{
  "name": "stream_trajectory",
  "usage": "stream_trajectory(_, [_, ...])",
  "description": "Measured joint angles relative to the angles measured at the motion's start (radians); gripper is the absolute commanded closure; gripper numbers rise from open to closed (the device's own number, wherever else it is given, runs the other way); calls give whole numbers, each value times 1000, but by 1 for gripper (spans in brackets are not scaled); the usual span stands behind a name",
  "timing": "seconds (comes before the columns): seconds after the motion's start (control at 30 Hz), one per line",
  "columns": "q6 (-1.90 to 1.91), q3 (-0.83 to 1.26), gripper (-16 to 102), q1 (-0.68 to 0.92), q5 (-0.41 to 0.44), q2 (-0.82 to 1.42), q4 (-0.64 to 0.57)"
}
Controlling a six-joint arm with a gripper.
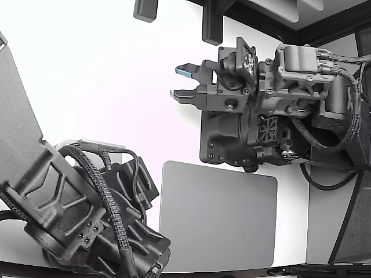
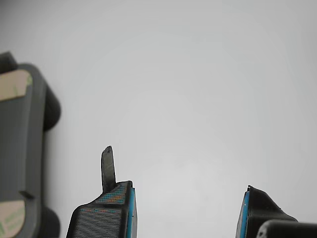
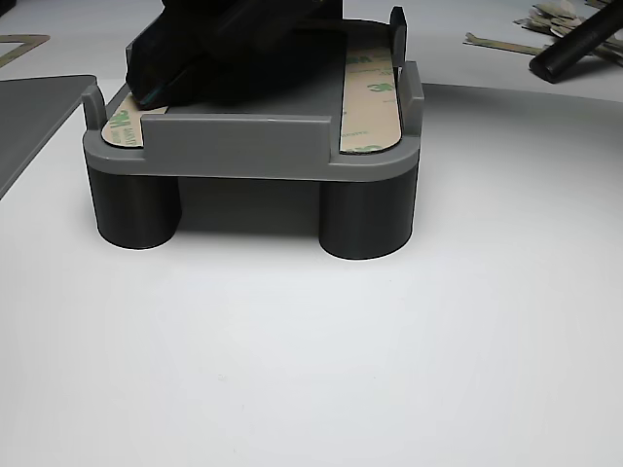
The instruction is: Peel off protective film from adhesive tape.
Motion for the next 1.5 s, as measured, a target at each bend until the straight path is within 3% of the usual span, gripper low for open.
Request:
stream_trajectory(0.23, [-14, -94, 96, 0, 23, 0, -11])
stream_trajectory(0.37, [-66, -103, 96, 0, 32, -2, -29])
stream_trajectory(0.53, [-304, -143, 97, 3, -74, -69, -29])
stream_trajectory(0.67, [-634, -227, 97, 40, -164, -202, 57])
stream_trajectory(0.77, [-874, -245, 97, 115, -155, -291, 123])
stream_trajectory(0.87, [-1063, -181, 97, 207, -60, -305, 110])
stream_trajectory(1.1, [-1382, -35, 97, 351, 255, -192, -29])
stream_trajectory(1.27, [-1428, -35, 97, 462, 425, -336, -89])
stream_trajectory(1.5, [-1322, -31, 97, 603, 577, -451, -158])
